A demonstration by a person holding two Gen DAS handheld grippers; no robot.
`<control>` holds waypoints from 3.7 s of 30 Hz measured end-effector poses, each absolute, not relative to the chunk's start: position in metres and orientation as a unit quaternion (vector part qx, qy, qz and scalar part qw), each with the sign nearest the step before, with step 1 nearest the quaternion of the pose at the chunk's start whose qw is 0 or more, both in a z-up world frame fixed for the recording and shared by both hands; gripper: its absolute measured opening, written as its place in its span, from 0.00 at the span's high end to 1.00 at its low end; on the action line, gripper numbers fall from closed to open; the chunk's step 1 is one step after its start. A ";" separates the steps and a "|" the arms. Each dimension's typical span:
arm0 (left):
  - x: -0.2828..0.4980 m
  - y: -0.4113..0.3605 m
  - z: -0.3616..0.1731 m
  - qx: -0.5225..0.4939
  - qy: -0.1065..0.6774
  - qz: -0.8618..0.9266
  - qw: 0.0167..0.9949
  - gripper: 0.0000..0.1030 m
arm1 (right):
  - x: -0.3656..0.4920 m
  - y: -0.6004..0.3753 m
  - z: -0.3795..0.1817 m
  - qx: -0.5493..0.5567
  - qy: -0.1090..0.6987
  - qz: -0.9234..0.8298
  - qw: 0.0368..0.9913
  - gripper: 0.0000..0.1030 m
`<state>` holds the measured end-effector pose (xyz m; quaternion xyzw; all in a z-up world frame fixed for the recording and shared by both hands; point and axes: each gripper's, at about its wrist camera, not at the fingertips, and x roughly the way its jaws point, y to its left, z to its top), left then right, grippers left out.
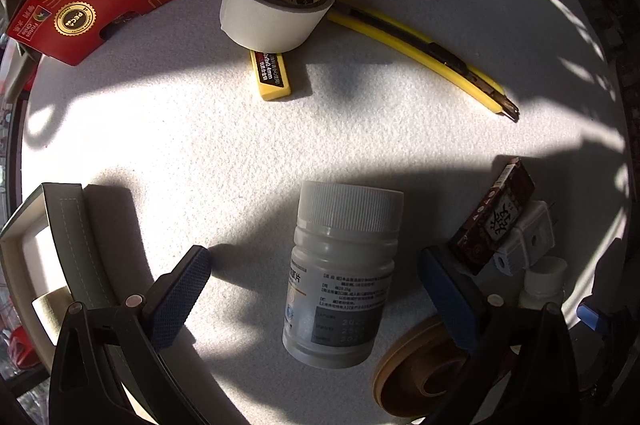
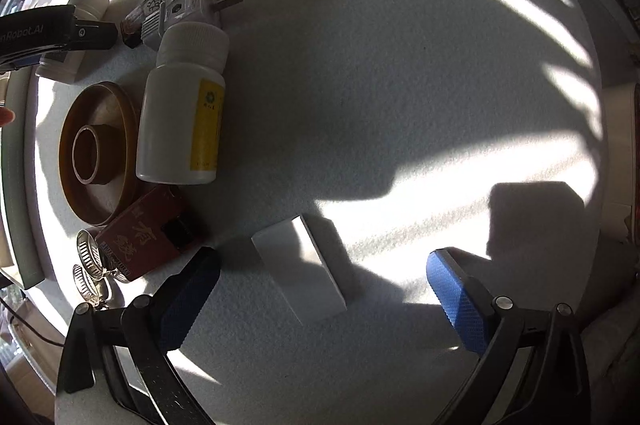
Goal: Organize rigid objects
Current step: 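Grasp the white pill bottle with the left tool while the right grasps the white block, then carry the pill bottle and white block over the white tray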
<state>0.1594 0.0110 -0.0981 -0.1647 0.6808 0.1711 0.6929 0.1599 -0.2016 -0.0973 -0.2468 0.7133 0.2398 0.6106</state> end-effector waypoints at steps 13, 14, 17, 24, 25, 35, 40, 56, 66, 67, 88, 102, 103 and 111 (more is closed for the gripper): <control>0.158 -0.026 -0.093 -0.110 0.699 0.102 0.699 0.34 | 0.153 -0.198 -0.094 -0.274 0.712 0.258 0.593 0.19; 0.159 -0.029 -0.091 -0.106 0.699 0.099 0.700 0.44 | 0.152 -0.197 -0.091 -0.277 0.710 0.261 0.593 0.28; 0.160 -0.035 -0.089 -0.104 0.703 0.093 0.697 0.58 | 0.150 -0.196 -0.084 -0.283 0.705 0.269 0.592 0.60; 0.131 -0.033 -0.071 -0.147 0.686 0.088 0.707 0.58 | 0.152 -0.206 -0.072 -0.252 0.721 0.259 0.592 0.74; 0.125 -0.034 -0.065 -0.151 0.682 0.085 0.711 0.58 | 0.151 -0.210 -0.067 -0.244 0.723 0.257 0.594 0.74; 0.047 -0.061 -0.012 -0.197 0.651 0.043 0.732 0.58 | 0.137 -0.238 -0.020 -0.161 0.739 0.243 0.608 0.74; 0.014 -0.076 0.015 -0.193 0.652 0.018 0.733 0.58 | 0.132 -0.246 -0.004 -0.136 0.736 0.249 0.614 0.74; -0.029 -0.024 0.070 -0.198 0.578 0.071 0.788 0.58 | 0.090 -0.171 0.020 -0.168 0.678 0.306 0.647 0.74; -0.064 0.015 0.072 -0.245 0.551 0.130 0.787 0.58 | 0.077 -0.145 0.035 -0.189 0.659 0.334 0.647 0.74; -0.066 0.017 0.072 -0.248 0.551 0.133 0.786 0.58 | 0.075 -0.141 0.038 -0.191 0.657 0.336 0.647 0.74; -0.139 0.070 0.068 -0.298 0.512 0.248 0.767 0.58 | 0.024 -0.039 0.067 -0.239 0.612 0.438 0.614 0.73; -0.164 0.084 0.046 -0.319 0.528 0.268 0.740 0.58 | 0.004 -0.002 0.055 -0.246 0.625 0.461 0.580 0.73; -0.164 0.084 0.044 -0.320 0.530 0.269 0.738 0.58 | 0.002 0.000 0.055 -0.247 0.625 0.462 0.578 0.73; -0.169 0.087 0.035 -0.329 0.536 0.270 0.729 0.58 | -0.006 0.011 0.051 -0.256 0.627 0.468 0.568 0.73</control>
